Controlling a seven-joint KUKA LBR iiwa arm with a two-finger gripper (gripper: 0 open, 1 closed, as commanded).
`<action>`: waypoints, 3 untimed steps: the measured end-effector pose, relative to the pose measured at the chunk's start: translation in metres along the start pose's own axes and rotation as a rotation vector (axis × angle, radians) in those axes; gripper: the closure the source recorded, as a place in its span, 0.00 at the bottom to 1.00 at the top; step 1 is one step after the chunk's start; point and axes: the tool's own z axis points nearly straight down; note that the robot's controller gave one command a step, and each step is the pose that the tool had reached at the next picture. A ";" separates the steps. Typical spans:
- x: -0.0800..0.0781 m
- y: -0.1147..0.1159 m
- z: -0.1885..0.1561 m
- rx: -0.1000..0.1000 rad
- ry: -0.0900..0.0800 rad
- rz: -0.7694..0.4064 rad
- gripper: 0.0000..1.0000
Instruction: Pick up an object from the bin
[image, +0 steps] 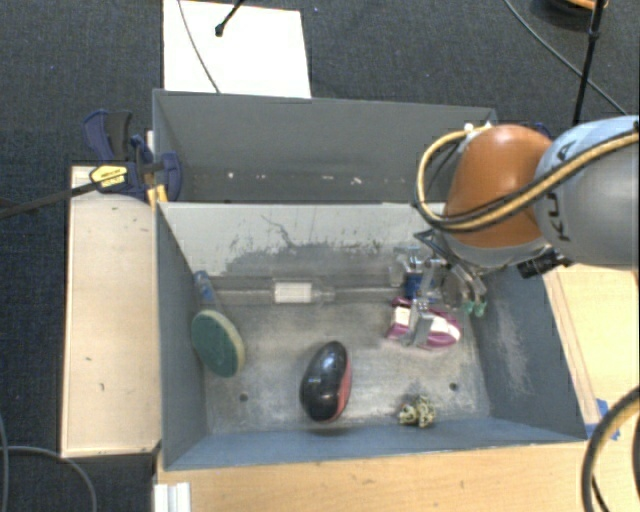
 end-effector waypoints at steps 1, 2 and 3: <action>0.015 -0.063 0.061 0.000 -0.008 -0.507 0.00; 0.016 -0.071 0.061 -0.003 -0.006 -0.392 0.00; 0.040 -0.047 0.060 0.002 -0.009 -0.583 0.00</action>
Offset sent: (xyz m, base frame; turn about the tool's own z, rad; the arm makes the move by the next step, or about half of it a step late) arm -0.0185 -0.0632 -0.0633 -0.5091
